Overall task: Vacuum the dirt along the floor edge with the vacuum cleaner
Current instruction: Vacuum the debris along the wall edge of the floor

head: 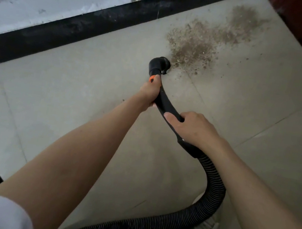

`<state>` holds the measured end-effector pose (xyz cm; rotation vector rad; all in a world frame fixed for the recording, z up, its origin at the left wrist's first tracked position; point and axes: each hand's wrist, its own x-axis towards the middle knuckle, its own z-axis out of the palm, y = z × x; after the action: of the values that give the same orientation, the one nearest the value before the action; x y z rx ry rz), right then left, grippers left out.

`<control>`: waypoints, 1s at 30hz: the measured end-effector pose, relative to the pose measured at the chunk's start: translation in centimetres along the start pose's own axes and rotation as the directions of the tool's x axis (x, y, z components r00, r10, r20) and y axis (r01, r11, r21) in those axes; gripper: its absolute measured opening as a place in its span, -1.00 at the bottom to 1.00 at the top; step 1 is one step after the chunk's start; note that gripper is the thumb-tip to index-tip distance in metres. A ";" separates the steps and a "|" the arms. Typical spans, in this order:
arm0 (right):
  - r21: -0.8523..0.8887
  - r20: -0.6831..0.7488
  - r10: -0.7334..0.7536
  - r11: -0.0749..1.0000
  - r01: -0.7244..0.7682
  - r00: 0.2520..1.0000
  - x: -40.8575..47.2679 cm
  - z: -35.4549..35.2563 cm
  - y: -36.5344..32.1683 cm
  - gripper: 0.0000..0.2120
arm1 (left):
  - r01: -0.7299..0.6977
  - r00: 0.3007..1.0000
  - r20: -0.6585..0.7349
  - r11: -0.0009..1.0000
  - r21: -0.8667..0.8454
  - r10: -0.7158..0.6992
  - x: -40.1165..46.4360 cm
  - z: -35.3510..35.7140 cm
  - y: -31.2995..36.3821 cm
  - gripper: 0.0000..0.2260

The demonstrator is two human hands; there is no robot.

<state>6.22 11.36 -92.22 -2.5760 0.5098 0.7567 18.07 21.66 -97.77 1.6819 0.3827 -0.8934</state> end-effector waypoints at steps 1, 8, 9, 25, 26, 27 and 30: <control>0.004 -0.003 0.004 1.000 -0.004 1.000 0.3 -0.1 0.2 -0.46 | -0.006 1.000 0.003 1.000 0.001 0.006 0.3 0.4 0.2 -0.67; 0.020 -0.009 0.009 1.000 -0.008 1.000 1.6 -0.2 0.9 -0.47 | -0.036 0.999 0.018 0.999 -0.040 0.037 1.8 1.5 1.0 -0.69; 0.023 -0.010 0.007 1.000 -0.007 1.000 1.7 -0.2 0.8 -0.46 | -0.037 0.999 0.017 0.998 -0.044 0.037 2.0 1.5 1.1 -0.69; -0.105 0.127 -0.165 0.978 0.179 0.978 -3.3 4.4 -9.5 -0.46 | 0.066 0.982 -0.170 0.991 -0.120 -0.086 -4.6 -10.9 -5.0 -0.66; -0.116 0.148 -0.181 0.973 0.199 0.972 -4.0 5.0 -10.4 -0.45 | 0.075 0.978 -0.184 0.986 -0.146 -0.101 -5.5 -12.0 -5.8 -0.64; -0.124 0.170 -0.197 0.968 0.219 0.966 -4.6 5.7 -11.2 -0.45 | 0.084 0.973 -0.198 0.981 -0.175 -0.119 -6.4 -13.0 -6.7 -0.61; -0.155 0.237 -0.229 0.950 0.270 0.944 -6.8 7.7 -13.0 -0.44 | 0.104 0.951 -0.259 0.964 -0.244 -0.169 -9.0 -15.4 -9.7 -0.53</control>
<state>3.42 27.57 -90.64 -2.6137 0.0419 1.0173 11.25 40.74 -96.68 1.5817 0.7736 -0.6832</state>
